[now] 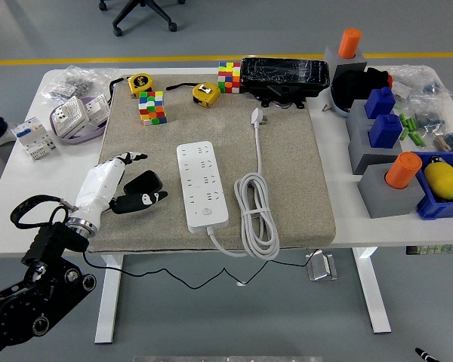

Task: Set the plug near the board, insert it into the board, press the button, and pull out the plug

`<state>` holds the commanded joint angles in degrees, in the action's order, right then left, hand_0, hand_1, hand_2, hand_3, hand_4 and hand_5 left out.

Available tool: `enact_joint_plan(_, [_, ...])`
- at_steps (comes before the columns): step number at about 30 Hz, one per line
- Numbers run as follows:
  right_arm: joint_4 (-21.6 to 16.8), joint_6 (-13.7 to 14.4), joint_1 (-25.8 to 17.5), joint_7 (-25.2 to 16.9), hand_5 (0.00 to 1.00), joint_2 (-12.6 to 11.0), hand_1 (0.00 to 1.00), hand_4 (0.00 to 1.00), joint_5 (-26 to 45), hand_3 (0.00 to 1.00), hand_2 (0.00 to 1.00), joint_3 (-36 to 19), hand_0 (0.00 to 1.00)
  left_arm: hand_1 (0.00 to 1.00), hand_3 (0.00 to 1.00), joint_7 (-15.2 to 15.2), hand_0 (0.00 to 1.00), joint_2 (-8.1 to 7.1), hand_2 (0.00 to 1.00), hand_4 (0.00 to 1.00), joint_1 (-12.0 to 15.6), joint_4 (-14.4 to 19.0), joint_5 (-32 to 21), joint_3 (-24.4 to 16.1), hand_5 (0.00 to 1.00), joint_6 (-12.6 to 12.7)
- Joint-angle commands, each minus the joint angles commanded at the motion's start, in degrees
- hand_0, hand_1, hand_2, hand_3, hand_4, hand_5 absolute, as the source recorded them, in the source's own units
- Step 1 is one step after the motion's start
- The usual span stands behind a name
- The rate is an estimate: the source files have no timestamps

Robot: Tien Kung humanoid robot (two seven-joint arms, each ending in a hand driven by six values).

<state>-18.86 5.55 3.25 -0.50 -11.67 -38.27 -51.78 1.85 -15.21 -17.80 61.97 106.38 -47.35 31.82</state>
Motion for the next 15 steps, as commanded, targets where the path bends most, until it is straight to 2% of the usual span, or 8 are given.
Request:
enact_joint_plan(1, [0.0,0.0,0.0,0.0,0.499,0.0,0.640,0.942,0.0,0.554,0.652,0.0,0.608,0.739,0.764,0.1,0.725,0.03,0.723,0.998,0.0,-0.1,0.1,0.1,0.423,0.2])
enact_joint_plan(7, [0.0,0.0,0.0,0.0,0.499,0.0,0.640,0.942,0.1,0.554,0.652,0.0,0.608,0.739,0.764,0.6,0.725,0.44,0.723,0.998,-0.7,-1.6,1.3,1.3,0.423,1.1])
enact_joint_plan(8, [0.0,0.0,0.0,0.0,0.498,0.0,0.641,0.942,0.1,0.553,0.653,0.0,0.608,0.717,0.756,0.7,0.707,0.53,0.701,0.998,-0.9,-1.9,1.2,1.5,0.359,1.0])
enact_joint_plan(13, [0.0,0.0,0.0,0.0,0.498,0.0,0.641,0.942,0.2,0.553,0.653,0.1,0.608,0.717,0.756,0.7,0.707,1.14,0.701,0.998,-1.8,-3.3,0.4,3.0,0.359,2.1])
enact_joint_plan(14, [0.0,0.0,0.0,0.0,0.498,0.0,0.641,0.942,0.2,0.553,0.653,0.2,0.607,0.641,0.723,0.6,0.619,1.22,0.636,0.998,-1.9,-3.5,0.4,3.1,0.261,2.3])
enact_joint_plan(15, [0.0,0.0,0.0,0.0,0.498,0.0,0.641,0.942,0.2,0.553,0.653,0.2,0.607,0.641,0.723,0.7,0.619,1.40,0.636,0.998,-2.1,-3.8,0.4,3.3,0.261,2.6])
